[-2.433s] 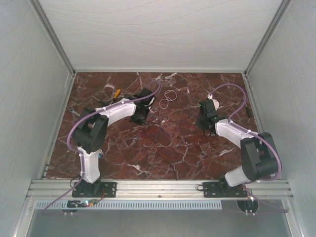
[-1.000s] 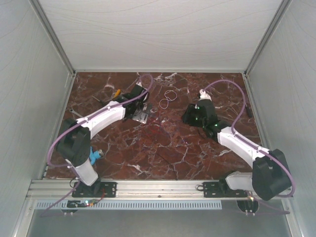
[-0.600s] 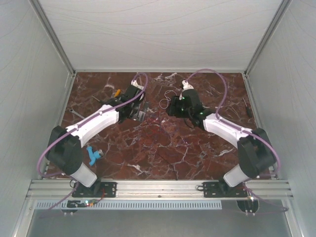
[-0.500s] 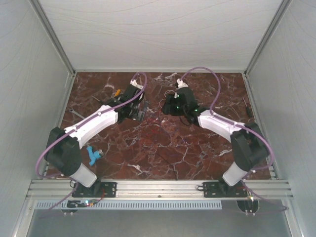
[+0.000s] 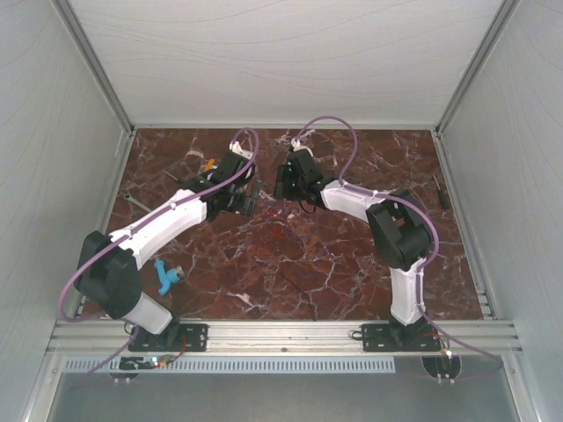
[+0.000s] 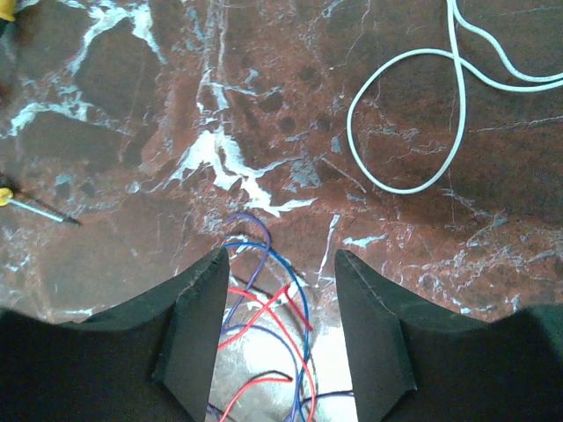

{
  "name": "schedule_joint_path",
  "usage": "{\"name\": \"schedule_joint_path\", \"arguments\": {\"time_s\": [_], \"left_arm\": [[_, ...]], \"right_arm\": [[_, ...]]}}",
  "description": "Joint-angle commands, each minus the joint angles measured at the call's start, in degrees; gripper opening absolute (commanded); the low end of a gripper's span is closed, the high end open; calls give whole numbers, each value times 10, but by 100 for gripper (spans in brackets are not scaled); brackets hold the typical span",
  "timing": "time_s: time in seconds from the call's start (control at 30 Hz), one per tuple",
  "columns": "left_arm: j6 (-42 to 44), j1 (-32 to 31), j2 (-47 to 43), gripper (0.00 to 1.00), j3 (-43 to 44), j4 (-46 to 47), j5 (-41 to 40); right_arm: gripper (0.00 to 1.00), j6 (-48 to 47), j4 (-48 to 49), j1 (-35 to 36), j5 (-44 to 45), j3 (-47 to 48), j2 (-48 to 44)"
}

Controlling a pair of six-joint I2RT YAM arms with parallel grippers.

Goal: Zip-tie the wires
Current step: Adjust the cable at the center of the board.

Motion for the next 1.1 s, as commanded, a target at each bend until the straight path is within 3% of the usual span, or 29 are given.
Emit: {"name": "schedule_joint_path", "arguments": {"time_s": [0.0, 0.1, 0.17, 0.2, 1.07], "left_arm": [[-5, 0, -17, 90, 6, 15, 0], [-3, 0, -17, 90, 5, 16, 0], [-1, 0, -17, 90, 5, 16, -1], [-1, 0, -16, 90, 5, 15, -1], [3, 0, -27, 89, 0, 18, -5]], "right_arm": [[47, 0, -17, 4, 27, 38, 33], [33, -5, -23, 4, 30, 54, 47], [8, -9, -34, 5, 29, 62, 48], [0, -10, -37, 6, 29, 61, 43], [0, -151, -163, -3, 26, 1, -233]]}}
